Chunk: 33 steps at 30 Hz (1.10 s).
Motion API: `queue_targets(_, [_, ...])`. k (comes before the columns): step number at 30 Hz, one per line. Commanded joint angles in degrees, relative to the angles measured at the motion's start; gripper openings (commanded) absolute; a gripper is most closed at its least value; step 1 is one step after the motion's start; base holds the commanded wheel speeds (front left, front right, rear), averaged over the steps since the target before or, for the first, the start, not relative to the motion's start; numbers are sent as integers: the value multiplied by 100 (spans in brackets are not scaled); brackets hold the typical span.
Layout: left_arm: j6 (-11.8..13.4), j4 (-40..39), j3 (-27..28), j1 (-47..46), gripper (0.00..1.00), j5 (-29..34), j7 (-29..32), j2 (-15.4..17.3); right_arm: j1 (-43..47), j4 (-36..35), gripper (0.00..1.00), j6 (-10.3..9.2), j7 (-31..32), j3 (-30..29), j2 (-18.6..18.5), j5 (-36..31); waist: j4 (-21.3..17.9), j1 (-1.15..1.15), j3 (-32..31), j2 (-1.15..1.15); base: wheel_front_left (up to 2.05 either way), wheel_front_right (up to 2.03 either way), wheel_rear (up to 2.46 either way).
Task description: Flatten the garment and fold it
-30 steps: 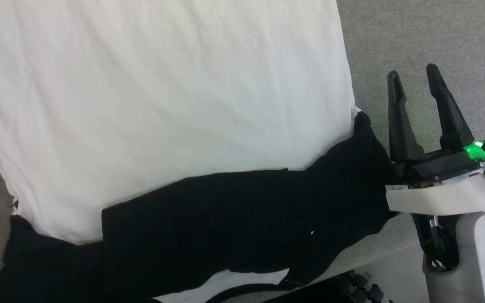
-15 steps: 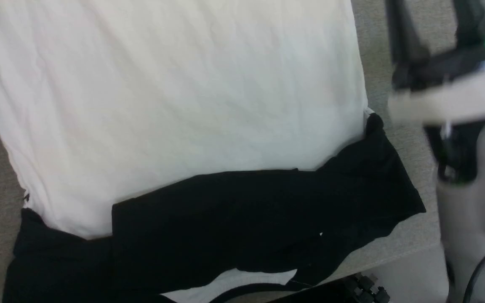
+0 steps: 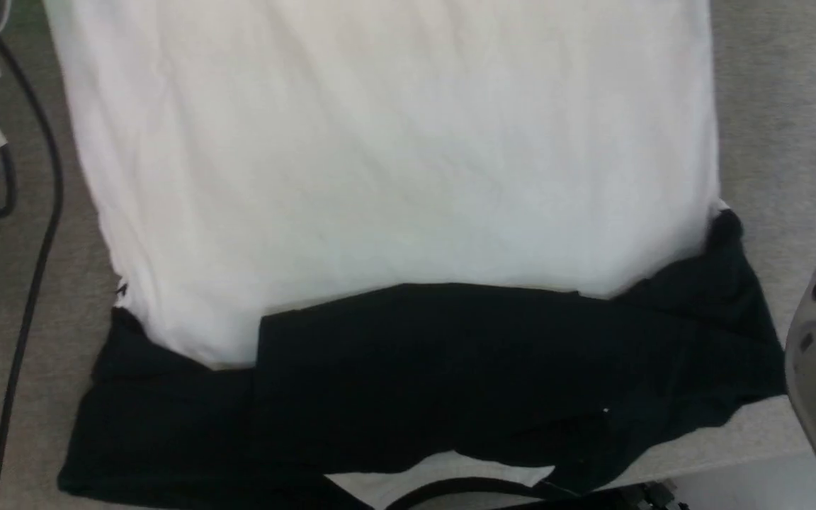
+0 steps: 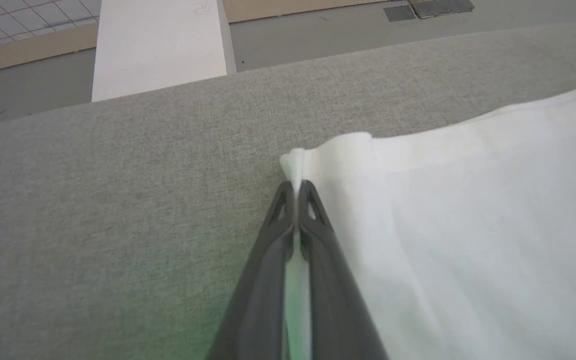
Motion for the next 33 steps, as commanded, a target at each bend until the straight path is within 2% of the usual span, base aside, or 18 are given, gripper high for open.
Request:
queue_targets(1, [-73, 30, -38, -161, 0, -42, -91, -58, -169, 168, 100, -8, 142, -112, 2, -164, 300, -1, 156, -1, 0, 0, 0])
queue_targets(5, [-190, 121, -150, -311, 0, -55, -232, -198, -446, 584, 100, -8, 566, -374, -9, -646, 470, -1, 213, -1, 0, 0, 0])
queue_targets(6, [-250, 221, -205, -373, 0, -79, -308, -272, -575, 798, 45, -8, 898, -525, 0, -920, 548, -1, 218, -1, 0, 0, 0])
queue_targets(9, [-297, 323, -243, -414, 0, -91, -377, -307, -641, 893, 22, -8, 1143, -557, 10, -1116, 582, -1, 217, -1, 0, 0, 0])
queue_targets(10, [-314, 365, -251, -427, 0, -95, -407, -312, -659, 901, 0, -8, 1197, -568, 13, -1158, 588, -1, 217, -1, 0, 0, 0])
queue_targets(13, [-343, 492, -245, -468, 0, -106, -514, -306, -696, 882, 0, -8, 1288, -530, 22, -1254, 581, -1, 227, -1, 0, 0, 0])
queue_targets(16, [-346, 572, -233, -532, 0, -45, -756, -284, -728, 751, 0, -8, 1114, -546, 25, -1355, 559, -1, 250, -1, 0, 0, 0])
queue_targets(27, [-74, 992, -122, -1043, 0, 639, -2942, -180, -901, 504, 0, -8, -712, -731, 30, -1659, 436, -1, 161, -1, 0, 0, 0])
queue_targets(30, [-3, 1156, -93, -1107, 0, 691, -3345, -217, -915, 598, 0, -8, -1158, -721, 31, -1602, 427, -1, 75, -1, 0, 0, 0])
queue_targets(33, [-57, 1319, -115, -1056, 0, 663, -3582, -252, -872, 713, 0, -8, -1492, -546, 27, -1456, 426, -1, -50, -1, 0, 0, 0])
